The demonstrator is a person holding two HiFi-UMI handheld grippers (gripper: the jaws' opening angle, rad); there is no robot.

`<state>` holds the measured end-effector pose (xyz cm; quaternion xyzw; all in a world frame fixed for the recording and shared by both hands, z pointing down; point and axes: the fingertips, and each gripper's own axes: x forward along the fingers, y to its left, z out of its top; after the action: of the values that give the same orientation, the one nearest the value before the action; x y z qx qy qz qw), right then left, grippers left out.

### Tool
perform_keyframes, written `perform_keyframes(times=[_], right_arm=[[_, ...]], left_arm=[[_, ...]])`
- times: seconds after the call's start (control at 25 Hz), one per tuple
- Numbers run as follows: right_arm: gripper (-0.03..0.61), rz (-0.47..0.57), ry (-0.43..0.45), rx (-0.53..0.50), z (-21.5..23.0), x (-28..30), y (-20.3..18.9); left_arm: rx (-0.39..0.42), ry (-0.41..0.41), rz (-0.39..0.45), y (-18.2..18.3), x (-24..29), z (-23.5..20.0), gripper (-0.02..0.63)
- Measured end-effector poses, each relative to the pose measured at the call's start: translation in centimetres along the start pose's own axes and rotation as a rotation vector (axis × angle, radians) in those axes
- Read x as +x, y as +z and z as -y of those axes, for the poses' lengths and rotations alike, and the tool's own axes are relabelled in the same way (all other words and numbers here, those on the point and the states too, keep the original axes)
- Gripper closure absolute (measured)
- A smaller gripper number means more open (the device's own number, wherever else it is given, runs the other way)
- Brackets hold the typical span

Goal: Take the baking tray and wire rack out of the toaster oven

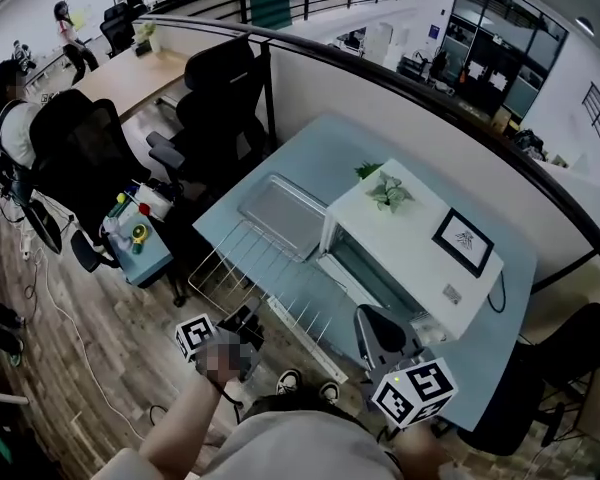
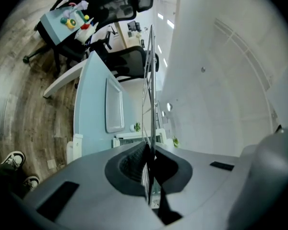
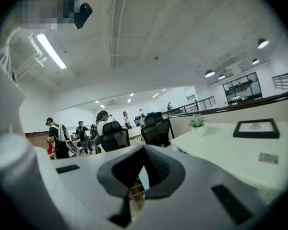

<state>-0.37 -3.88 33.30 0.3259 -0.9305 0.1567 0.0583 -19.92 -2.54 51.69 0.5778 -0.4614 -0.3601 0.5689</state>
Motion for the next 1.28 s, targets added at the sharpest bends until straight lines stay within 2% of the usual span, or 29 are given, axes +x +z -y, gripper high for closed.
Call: perform_keyframes(times=[0.36,0.6,0.96,1.16,1.28], right_arm=[[0.575,-0.022,0.037,-0.018,-0.2,2.9,0.4],[0.575,-0.054,0.04,-0.026,0.3,5.2,0.1],[0.575,-0.082,0.038,-0.041,1.5,9.6,0.5],[0.575,-0.085,0.025,-0.039,2.7,11.7,0.7],[0.575,-0.09,0.007,-0.03,3.5,12.4,0.6]], left_arm=[[0.09,0.087,0.094,10.2,3.3,-1.4,0.608],[0.107,0.132,0.094,15.0,6.9,-3.3,0.607],[0.071,0.151,0.061,18.1,14.1,-6.2,0.607],[0.036,0.193,0.013,17.8,18.5,-9.5,0.607],[0.0,0.189,0.0,17.5,20.5,-10.9,0.609]])
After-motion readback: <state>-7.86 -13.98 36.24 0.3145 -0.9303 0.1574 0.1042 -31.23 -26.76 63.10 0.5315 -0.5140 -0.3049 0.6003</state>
